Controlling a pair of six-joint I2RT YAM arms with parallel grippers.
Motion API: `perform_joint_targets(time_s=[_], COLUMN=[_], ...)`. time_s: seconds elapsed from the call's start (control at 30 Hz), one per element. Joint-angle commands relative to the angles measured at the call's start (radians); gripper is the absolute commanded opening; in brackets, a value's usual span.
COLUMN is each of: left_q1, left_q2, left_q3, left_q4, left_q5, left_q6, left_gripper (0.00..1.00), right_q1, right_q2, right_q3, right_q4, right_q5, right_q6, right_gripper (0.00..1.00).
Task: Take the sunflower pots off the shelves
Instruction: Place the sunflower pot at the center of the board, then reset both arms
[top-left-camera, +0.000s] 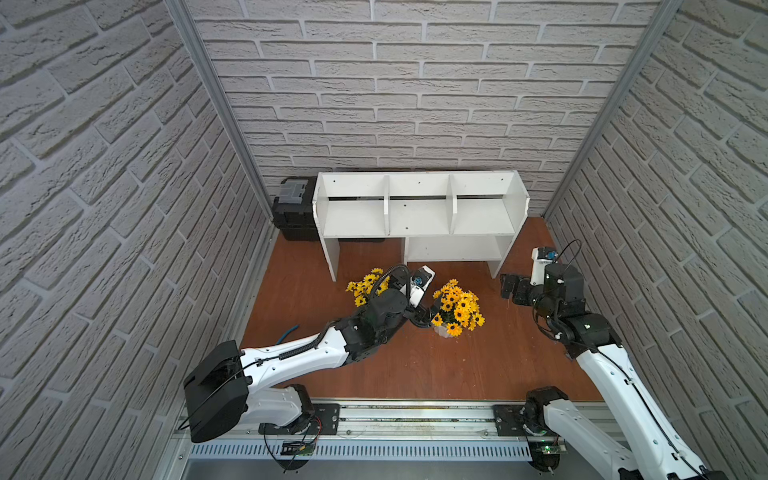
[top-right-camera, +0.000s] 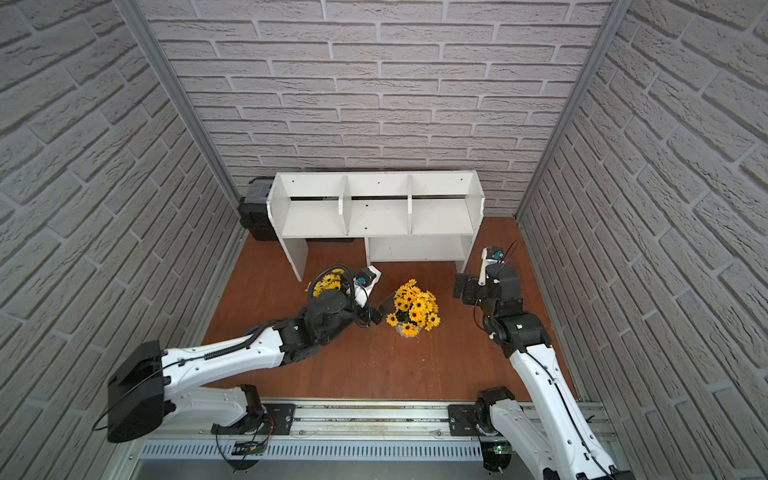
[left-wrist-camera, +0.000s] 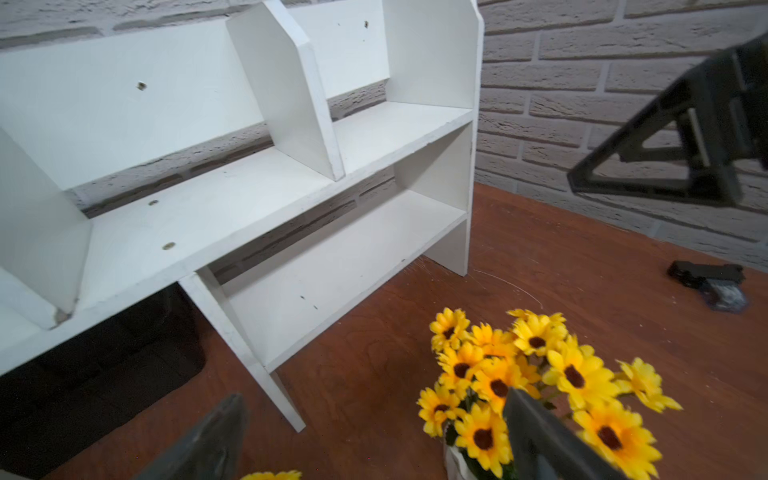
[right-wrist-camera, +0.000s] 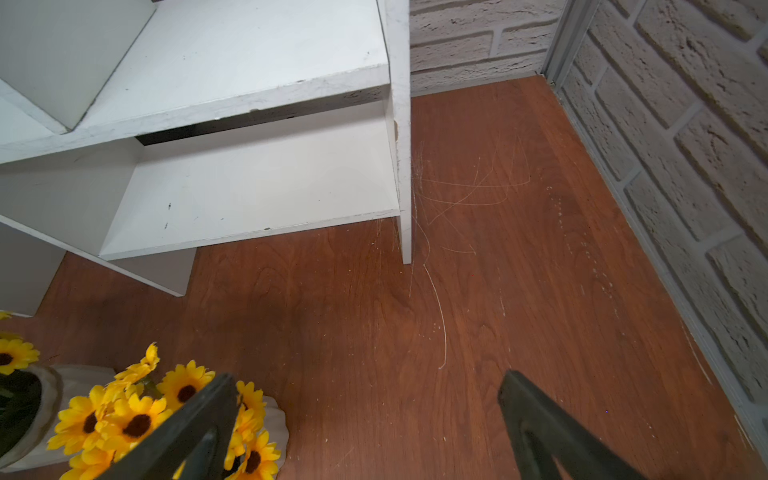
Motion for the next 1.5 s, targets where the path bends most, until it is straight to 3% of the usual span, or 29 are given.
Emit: perform_joint_targets(time_s=[0.0,0.37,0.77,1.03,1.23,1.47], left_q1=[0.041,0.232,0.475,0.567,0.661,0.699], left_q2=[-0.043,-0.102,-0.184,-0.219,-0.231,-0.238], left_q3=[0.054,0.162,0.162,0.085,0.006,-0.147], left_q4=[-0.030,-0.214,-0.328,-0.299,-0.283,-0.079], left_q5=[-0.055,-0.210,-0.337,-0.340,-0.353,-0.331], left_q6=[0.023,-0.051,-0.118,-0.108,-0.174,-0.093], left_gripper=[0.98,0.98,0.98,0.98,0.98,0.98], right_q1=[-0.005,-0.004,-0.003,-0.003,-0.003,-0.003], right_q2=[0.015,0.072,0.085,0.101,0.079,0.090], right_q3=[0.048,0.123,0.140,0.062,-0.029,-0.145], right_q4=[0.060,0.091,0.174,0.280,0.402,0.541], right_q5=[-0.061,-0.101,-0.071,-0.015,0.000,0.038], right_q6=[-0.030,-0.093,-0.138,-0.154,-0.178,-0.227], right_gripper=[0.99,0.99,0.99,0.99,0.99,0.99])
